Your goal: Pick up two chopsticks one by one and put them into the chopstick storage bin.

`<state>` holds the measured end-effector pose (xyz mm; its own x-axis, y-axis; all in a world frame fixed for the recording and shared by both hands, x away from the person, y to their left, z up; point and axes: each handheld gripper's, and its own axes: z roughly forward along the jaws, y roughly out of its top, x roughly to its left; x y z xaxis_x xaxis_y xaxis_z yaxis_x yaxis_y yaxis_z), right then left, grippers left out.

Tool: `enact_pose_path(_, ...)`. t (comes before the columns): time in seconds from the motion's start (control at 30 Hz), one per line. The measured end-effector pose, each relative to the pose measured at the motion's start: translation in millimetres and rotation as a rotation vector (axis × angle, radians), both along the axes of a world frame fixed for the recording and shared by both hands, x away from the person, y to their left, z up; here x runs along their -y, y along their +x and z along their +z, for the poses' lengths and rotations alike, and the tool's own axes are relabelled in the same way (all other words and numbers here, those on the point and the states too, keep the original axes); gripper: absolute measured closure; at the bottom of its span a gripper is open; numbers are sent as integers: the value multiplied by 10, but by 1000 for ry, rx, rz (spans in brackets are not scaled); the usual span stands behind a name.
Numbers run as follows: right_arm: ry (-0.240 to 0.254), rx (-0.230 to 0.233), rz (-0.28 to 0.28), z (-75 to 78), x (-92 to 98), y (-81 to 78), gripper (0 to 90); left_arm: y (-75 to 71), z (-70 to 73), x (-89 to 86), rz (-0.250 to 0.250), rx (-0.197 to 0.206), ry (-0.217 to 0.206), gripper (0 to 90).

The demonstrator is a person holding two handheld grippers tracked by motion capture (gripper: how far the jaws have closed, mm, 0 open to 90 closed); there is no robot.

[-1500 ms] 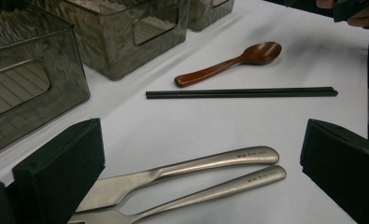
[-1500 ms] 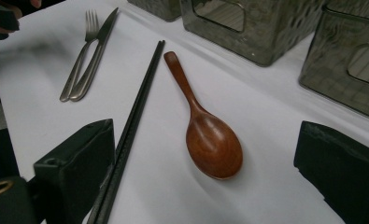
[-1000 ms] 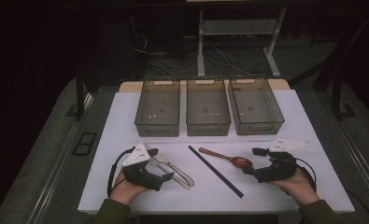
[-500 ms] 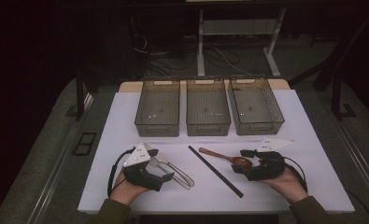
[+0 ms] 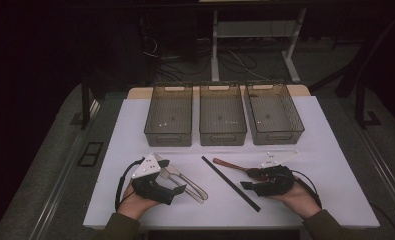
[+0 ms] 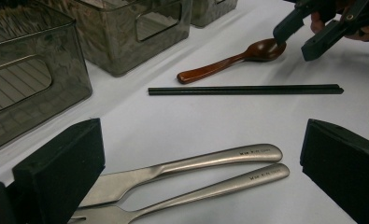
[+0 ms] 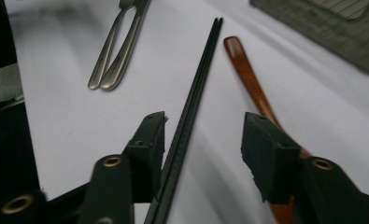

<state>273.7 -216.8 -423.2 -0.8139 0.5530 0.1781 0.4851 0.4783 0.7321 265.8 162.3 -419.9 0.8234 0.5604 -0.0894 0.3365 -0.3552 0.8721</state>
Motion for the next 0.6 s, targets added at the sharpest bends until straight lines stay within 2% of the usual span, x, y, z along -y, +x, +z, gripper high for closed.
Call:
enact_pose_path(0.43,-67,-48,61,-99,-27,-130,715,-5,-4,9,-4,1,2,0)
enact_pose_path(0.6,-85,-67,61,-111,5,-181,750,-6,-5,8,-6,0,6,0)
